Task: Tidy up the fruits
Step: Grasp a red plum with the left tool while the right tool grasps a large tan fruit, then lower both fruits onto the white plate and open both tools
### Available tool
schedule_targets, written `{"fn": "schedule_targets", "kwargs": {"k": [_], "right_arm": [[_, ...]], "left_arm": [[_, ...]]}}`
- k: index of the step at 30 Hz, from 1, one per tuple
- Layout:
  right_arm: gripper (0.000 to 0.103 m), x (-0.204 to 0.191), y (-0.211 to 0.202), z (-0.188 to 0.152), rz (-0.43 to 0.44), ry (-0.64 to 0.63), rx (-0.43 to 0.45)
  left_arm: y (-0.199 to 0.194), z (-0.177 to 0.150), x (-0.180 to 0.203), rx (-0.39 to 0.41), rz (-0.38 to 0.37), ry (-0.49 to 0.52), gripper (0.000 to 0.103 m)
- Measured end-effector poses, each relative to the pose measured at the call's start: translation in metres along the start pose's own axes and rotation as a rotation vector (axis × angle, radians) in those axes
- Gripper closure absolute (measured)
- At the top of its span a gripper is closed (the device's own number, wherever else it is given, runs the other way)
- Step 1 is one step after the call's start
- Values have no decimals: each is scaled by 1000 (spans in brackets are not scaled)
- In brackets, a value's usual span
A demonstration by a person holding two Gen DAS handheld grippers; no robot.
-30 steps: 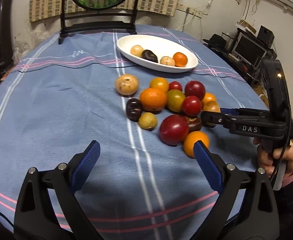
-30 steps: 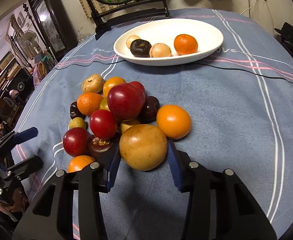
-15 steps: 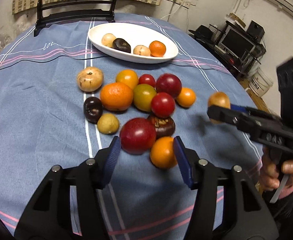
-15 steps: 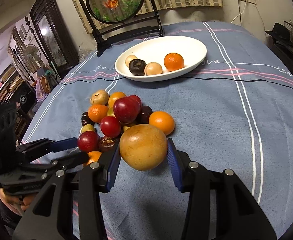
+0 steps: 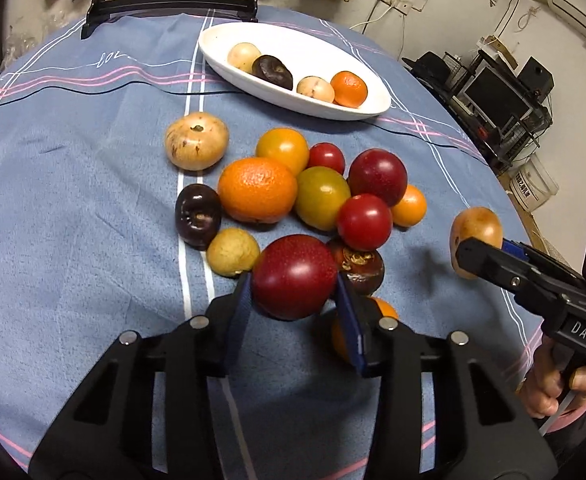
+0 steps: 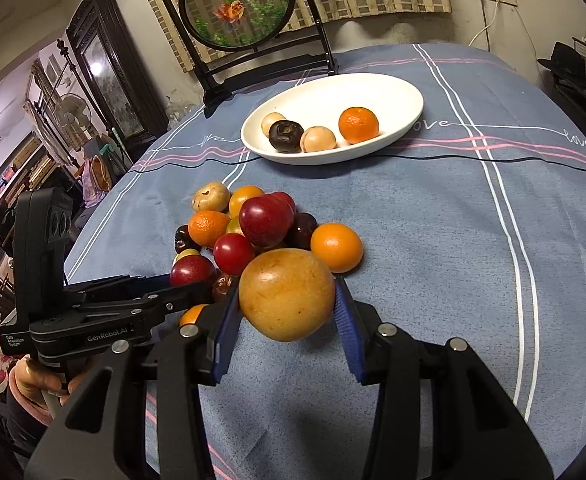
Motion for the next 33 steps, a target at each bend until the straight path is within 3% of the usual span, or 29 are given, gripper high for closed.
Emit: {"fn": "schedule_targets", "kwargs": {"k": [13,19,21,26,29,33], "right_arm": [[57,-6,-5,0,-20,-17,3],[57,-17,-14,15,-33,-55,29],[57,-21,-19,29,-39,-68,55],[57,-16,-21,91,-81,-82,154],[57,-1,-8,132,-143,-106,207],[58,32,36,168,-156,-75,158]], "left_arm": [[-21,-3,3,65,-6,25,62],[-45,11,2,120,-20,34,62],[-51,27,3,140,-26,50,62],[-57,105,15,229,-31,112,62],[-39,158,19,237,-36,109,62],[12,214,14,187,9,101,62]]}}
Point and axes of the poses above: each gripper's, at about its wrist camera, not at the fingertips, and y roughly the way its jaws point, x to its right, z to its top, the point moved 7 cm from there along y, roughly the way its jaws point, and after that the axes turned 8 degrees about z, right-handed, at the moved point
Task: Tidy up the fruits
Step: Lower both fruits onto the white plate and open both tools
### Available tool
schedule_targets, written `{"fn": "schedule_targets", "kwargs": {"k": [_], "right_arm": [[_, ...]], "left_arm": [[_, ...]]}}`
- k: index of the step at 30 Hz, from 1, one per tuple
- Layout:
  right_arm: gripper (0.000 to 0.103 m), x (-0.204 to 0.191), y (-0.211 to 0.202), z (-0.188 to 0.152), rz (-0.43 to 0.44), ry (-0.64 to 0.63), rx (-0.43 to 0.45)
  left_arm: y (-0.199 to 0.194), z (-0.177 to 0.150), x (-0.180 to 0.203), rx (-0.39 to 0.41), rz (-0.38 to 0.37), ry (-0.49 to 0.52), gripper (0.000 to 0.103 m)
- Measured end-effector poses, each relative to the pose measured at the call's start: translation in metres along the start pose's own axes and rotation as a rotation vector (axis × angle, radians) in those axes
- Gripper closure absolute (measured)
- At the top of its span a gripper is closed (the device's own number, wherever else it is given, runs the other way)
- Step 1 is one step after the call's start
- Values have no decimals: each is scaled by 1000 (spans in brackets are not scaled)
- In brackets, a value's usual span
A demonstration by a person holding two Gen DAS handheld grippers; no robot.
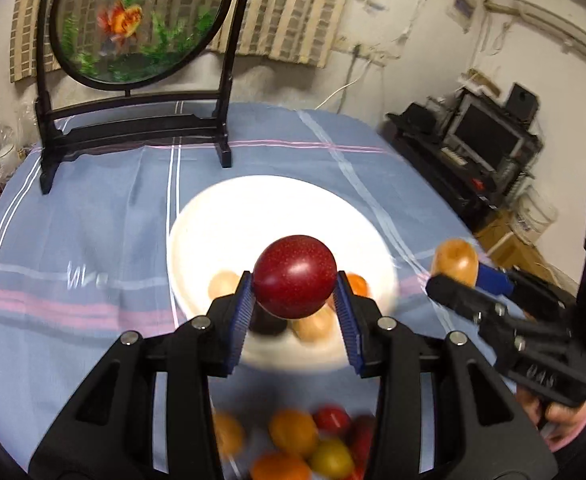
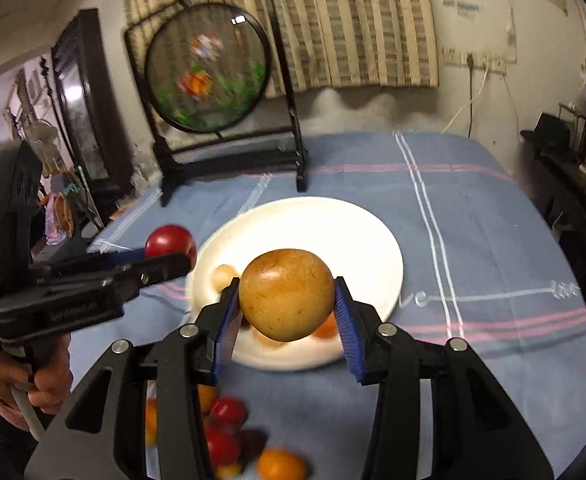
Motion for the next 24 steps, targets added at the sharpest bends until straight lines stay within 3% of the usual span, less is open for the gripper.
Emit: {"fn": "schedule_targets", "kwargs": {"k": [6,13,14,15,17,21,24], "right_arm": [[58,36,78,8,-15,33,-106],[56,44,114,8,-7,15,-162],[49,43,116,8,-10,8,-173],[38,43,113,9,-17,4,-166],[37,40,103,15,-33,-7,-130],[37,31,74,18,-10,5,-97],[37,10,29,11,32,-11,-51]], "left_arm": [[76,13,-16,-127,12,-28,62],[113,19,-25,-191,26,-37,62],[114,18,-26,-197,33,-35,59],[112,19,-26,-192,31,-38,44],[98,23,-30,-146,50,-56,24],[61,22,-31,-113,60,-70,17],[15,8,-25,-64,48,-50,14]]}}
Point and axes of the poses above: each gripper's, at about its wrist camera, not at the fingertips, and y roughly the way its jaws point, x to its right, z to its top, the point moved 7 cm from there along y, roughly the way its jaws point, and after that the axes turned 8 degrees about z, right-handed, at the moved point
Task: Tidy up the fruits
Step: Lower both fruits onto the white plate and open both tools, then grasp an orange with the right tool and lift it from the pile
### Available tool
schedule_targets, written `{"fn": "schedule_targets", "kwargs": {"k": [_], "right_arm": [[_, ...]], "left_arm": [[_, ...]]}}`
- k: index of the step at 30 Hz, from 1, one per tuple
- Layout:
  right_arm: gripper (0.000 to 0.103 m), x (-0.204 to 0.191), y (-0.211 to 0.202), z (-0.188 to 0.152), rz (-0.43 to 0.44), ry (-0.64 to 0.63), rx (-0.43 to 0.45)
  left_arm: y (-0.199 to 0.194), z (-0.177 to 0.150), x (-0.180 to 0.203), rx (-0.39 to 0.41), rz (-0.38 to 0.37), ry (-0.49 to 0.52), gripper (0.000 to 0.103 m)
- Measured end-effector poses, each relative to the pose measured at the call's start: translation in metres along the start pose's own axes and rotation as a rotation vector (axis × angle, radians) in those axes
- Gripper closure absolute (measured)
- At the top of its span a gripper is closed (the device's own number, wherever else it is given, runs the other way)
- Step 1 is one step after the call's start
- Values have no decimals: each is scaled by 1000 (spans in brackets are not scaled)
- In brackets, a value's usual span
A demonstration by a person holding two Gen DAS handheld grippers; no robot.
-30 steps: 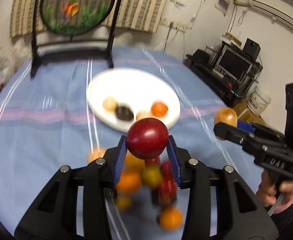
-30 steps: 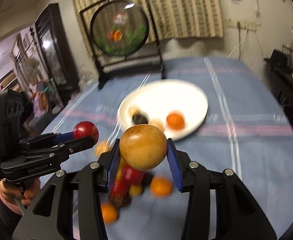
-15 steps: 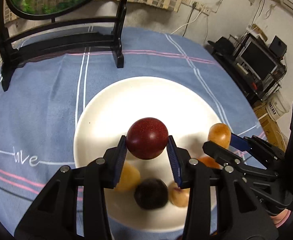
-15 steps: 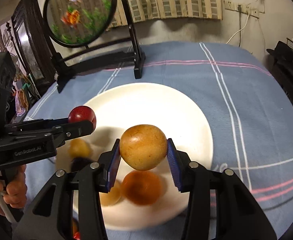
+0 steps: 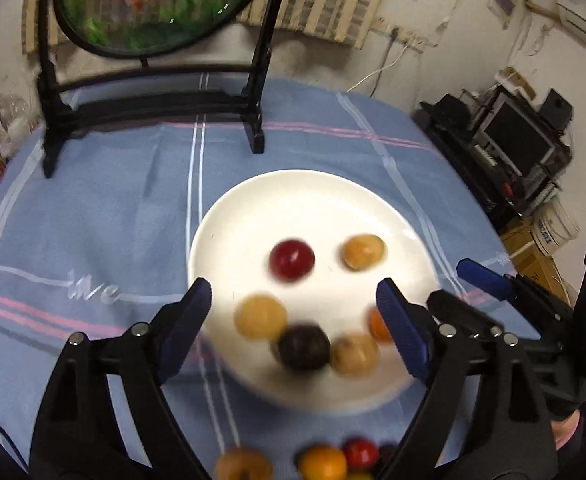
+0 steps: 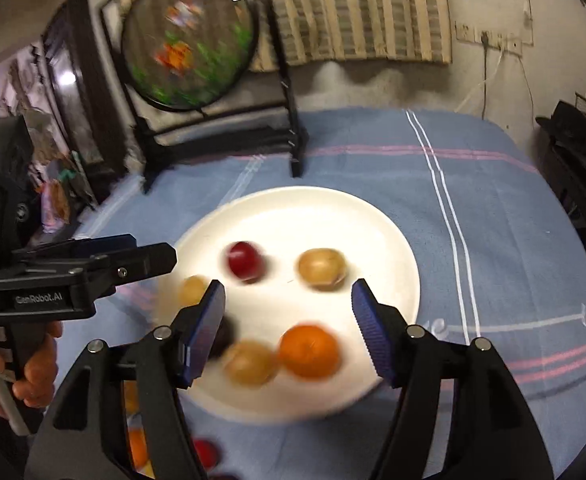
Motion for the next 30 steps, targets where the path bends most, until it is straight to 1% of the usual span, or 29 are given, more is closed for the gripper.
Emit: {"fn": "schedule_targets", "kwargs": {"k": [1,2,4,6,7,9,10,11,12,14,16,18,21,24,28,30], "right_arm": [[37,-5,-12,-4,0,-10,11],[37,-14,-31,-12,-3,-27,27],[35,-28,-59,-30,4,-47,47],[32,-44,-85,-58,15,-56,59],[32,-53,-97,-78,23,-60,55],[32,-65,-107,-110,23,-56,39],[32,-69,-109,-123,22,-52,28],[32,-76,-108,-144,30,-47,5],[32,-82,-104,-164,36,-44,-33],[32,-89,-96,-189,30,-55,-92],[32,-92,-89,-207,13,-58,-134],[32,-96,-84,-214,26,-45,-151],[32,-106,-82,-210,50,-53,-141],[32,-111,-74,-207,43,-68,-147],[32,-115,-63,-208,48,-60,-167],[32,-115,-62,-210,48,-69,-174]], "left_arm": [[-15,-8,1,19,-2,10,12],[-35,-21,3,43,-7,21,5],[-62,-46,4,74,-12,36,5],[-88,-79,6,92,-25,55,5],[-97,-96,5,102,-33,55,5],[-113,-131,3,115,-51,48,4],[-116,-147,2,115,-52,44,4],[-117,-166,-1,110,-46,35,4],[-115,-182,-4,92,-28,25,4],[-110,-208,-11,54,17,16,4],[-106,-228,-18,36,32,9,4],[-102,-240,-25,26,61,1,4],[-97,-247,-35,30,123,2,4],[-93,-247,-39,34,114,10,4],[-95,-248,-38,43,82,9,4],[-94,-249,-38,34,61,7,4]]}}
Point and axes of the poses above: each gripper's, at about its wrist camera, not at the fingertips, and y roughly the way its jaws point, x to its right, z to its top, the point moved 7 cm from there along y, roughly the way its jaws point, and after that the axes turned 8 degrees about z, right-handed, at the moved point
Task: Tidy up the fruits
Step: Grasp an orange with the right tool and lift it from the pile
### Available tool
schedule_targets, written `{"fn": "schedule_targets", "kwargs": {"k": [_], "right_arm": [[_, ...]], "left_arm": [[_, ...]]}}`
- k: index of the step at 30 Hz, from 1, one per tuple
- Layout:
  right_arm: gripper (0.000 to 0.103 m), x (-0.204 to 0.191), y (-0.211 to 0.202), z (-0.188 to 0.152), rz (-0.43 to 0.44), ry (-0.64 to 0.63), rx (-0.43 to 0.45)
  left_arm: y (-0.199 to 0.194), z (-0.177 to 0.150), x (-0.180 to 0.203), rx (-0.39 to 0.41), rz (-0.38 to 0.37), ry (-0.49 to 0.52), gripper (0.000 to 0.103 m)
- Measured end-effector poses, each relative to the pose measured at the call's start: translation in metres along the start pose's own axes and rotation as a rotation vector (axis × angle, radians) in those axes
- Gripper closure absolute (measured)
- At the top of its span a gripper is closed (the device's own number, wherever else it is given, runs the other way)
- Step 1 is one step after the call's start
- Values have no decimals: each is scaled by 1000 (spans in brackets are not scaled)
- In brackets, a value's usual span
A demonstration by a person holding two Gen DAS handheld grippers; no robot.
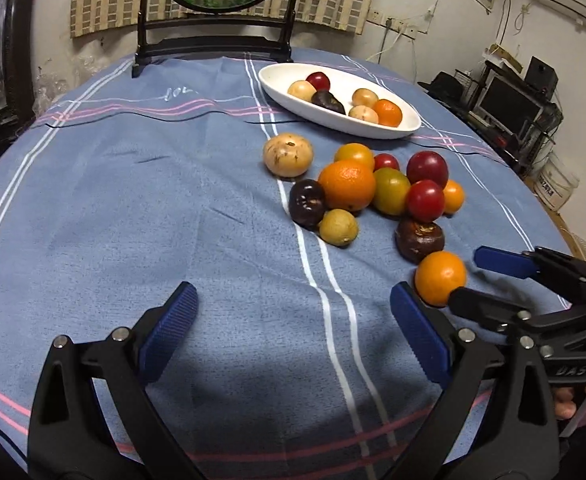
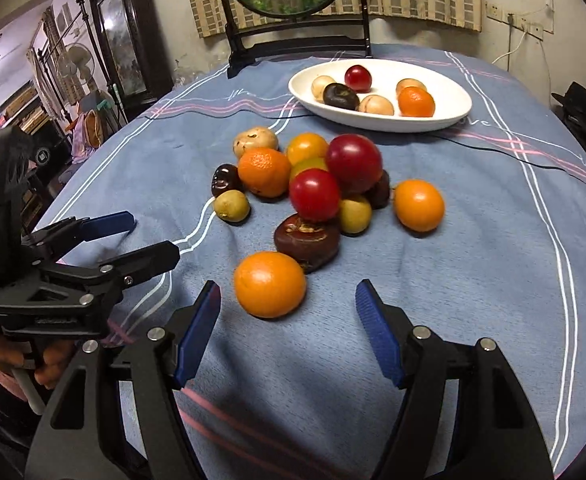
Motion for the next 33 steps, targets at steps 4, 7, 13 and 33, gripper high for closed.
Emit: {"fn": "schedule_targets", "kwargs": {"k": [4,7,13,33], "right_arm": [[34,-3,7,-1,-1,-3,-17],[37,-3,12,1,3,0,-23],[41,-6,15,1,8,-2,-33],[62,-7,20,0,22,-8,-54]], "left_arm": [[1,0,0,-8,-21,-14,4],[2,0,0,-12,-30,-22,4],[2,1,-1,-15,-40,-32,4],[3,1,-4,-14,-33,-45,4]]}}
Point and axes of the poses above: each gripper's, at about its wrist camera, not at the fingertips, and y roughly the way its jaws point, x to its right, z to its top, the point moved 7 cm from there along y, roughly the way its jaws point, and after that the axes turned 8 degrees about z, right-handed, at the moved point
